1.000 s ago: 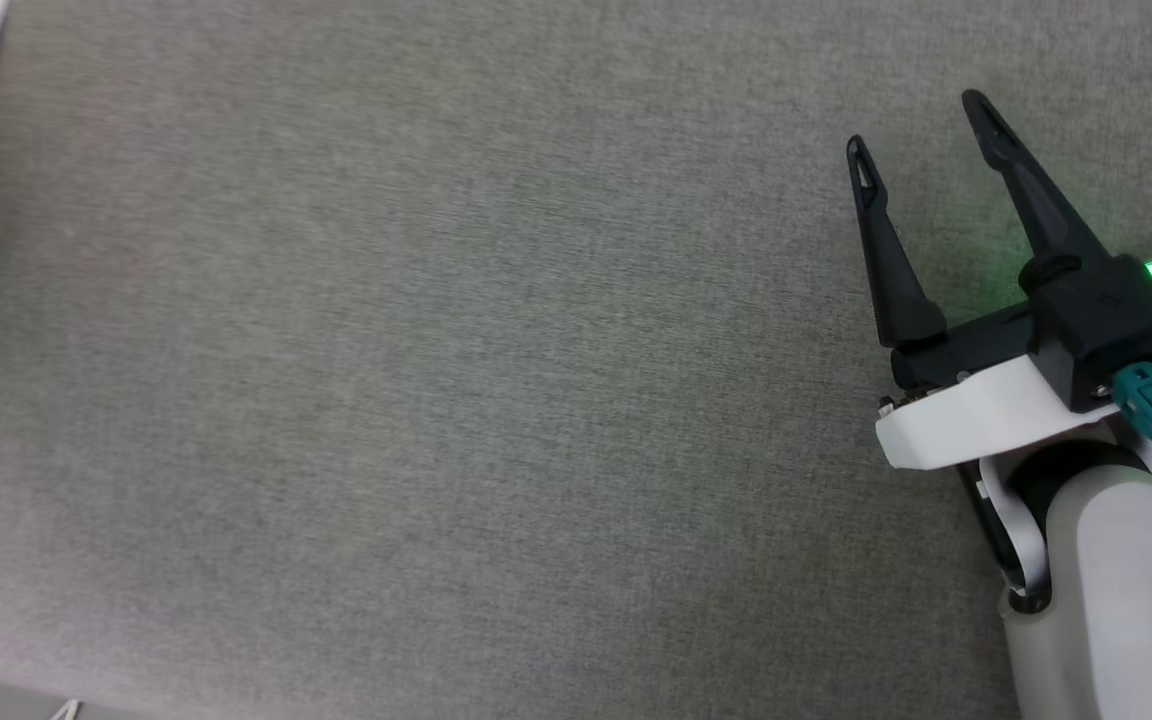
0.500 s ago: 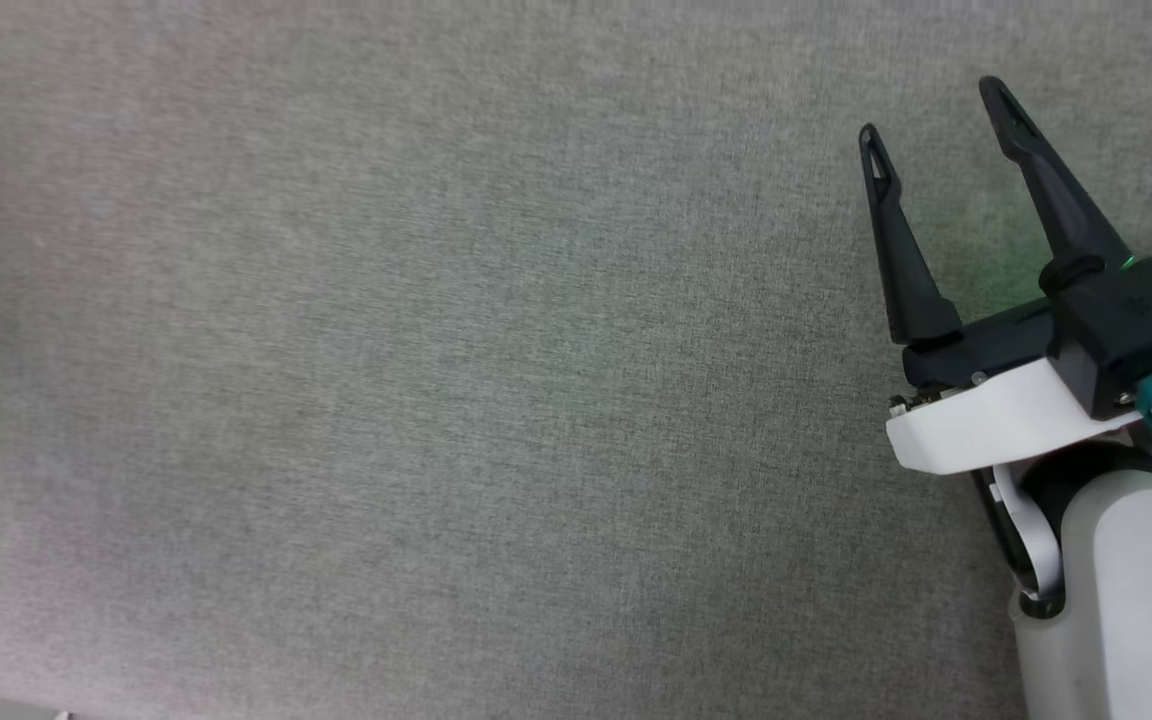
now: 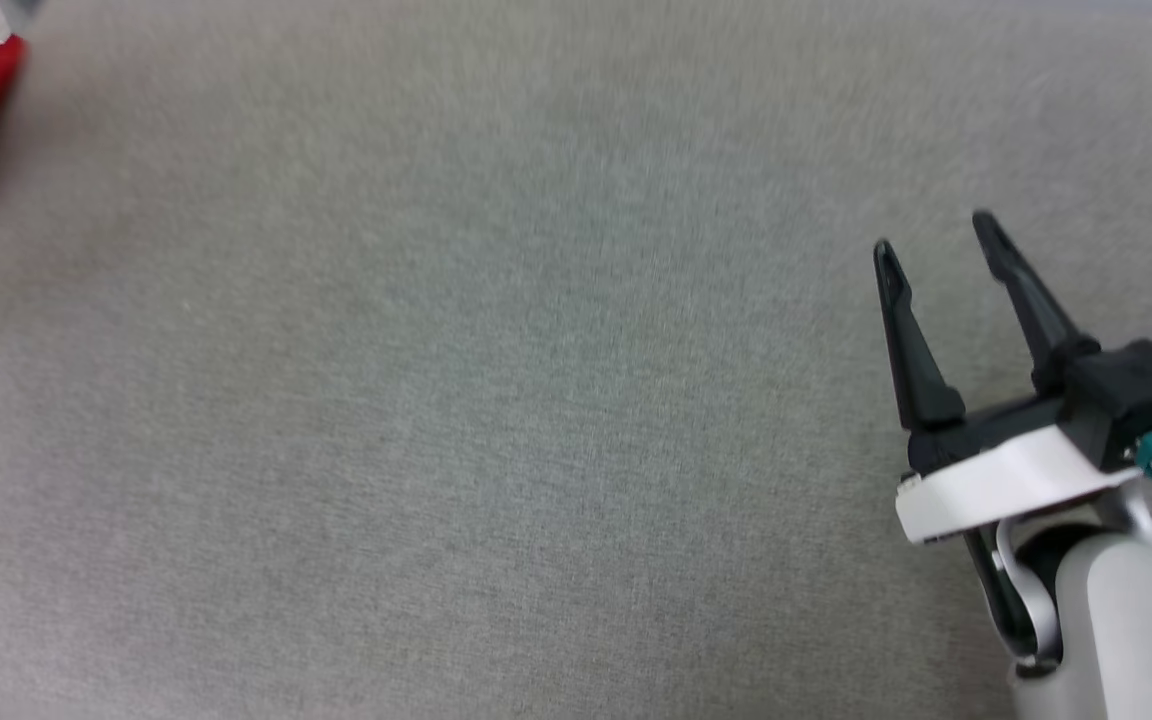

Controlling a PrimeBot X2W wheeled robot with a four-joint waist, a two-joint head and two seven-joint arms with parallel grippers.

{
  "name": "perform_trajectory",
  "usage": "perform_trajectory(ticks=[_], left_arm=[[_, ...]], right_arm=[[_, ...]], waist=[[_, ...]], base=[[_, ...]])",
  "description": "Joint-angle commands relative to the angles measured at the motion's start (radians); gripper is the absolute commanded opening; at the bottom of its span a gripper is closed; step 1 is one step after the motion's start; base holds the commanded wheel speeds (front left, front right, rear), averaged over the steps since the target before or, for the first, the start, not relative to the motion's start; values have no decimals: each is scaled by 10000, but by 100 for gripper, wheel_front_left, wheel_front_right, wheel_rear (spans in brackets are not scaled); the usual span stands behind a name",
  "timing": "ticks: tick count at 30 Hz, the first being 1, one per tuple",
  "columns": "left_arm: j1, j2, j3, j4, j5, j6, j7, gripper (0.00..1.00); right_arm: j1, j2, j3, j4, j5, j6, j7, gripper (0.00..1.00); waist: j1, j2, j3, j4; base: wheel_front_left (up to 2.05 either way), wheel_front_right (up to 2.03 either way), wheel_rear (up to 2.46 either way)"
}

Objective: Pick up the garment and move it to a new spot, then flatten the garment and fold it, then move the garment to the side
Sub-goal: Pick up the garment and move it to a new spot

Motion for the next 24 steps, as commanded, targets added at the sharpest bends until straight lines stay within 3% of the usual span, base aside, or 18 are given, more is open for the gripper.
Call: perform_trajectory(ticks=[1,8,15,19,20,24], left_arm=[[69,-61,-67,-45,60,-77,-291,0],[865,-475,-538,-206,207,-322,-807,0],[2309,-1671,-1047,-1081,6,-452,-1039,0],[3361,-2577,-1448,-2251,20,-289,-895,0],[3361,-2577,-1448,-2251,20,-289,-895,0],[4508,-3433,-1882,-3991,101,169,-776,0]], right_arm=[[340,-2,-110,157,158,-3,-133,100],[1389,-1,-402,693,802,-3,-377,100],[2304,1,-707,761,1032,-3,-298,100],[2546,1,-753,637,1032,-3,-186,100],[2546,1,-753,637,1032,-3,-186,100],[2705,2,-782,503,1038,-3,-49,100]], waist=[[0,-1,-1301,-168],[0,-1,-2962,-683],[0,-1,-4155,-1377],[0,-1,-4441,-1886],[0,-1,-4441,-1886],[0,-1,-4533,-2417]], base=[[0,0,0],[0,0,0],[0,0,0],[0,0,0],[0,0,0],[0,0,0]])
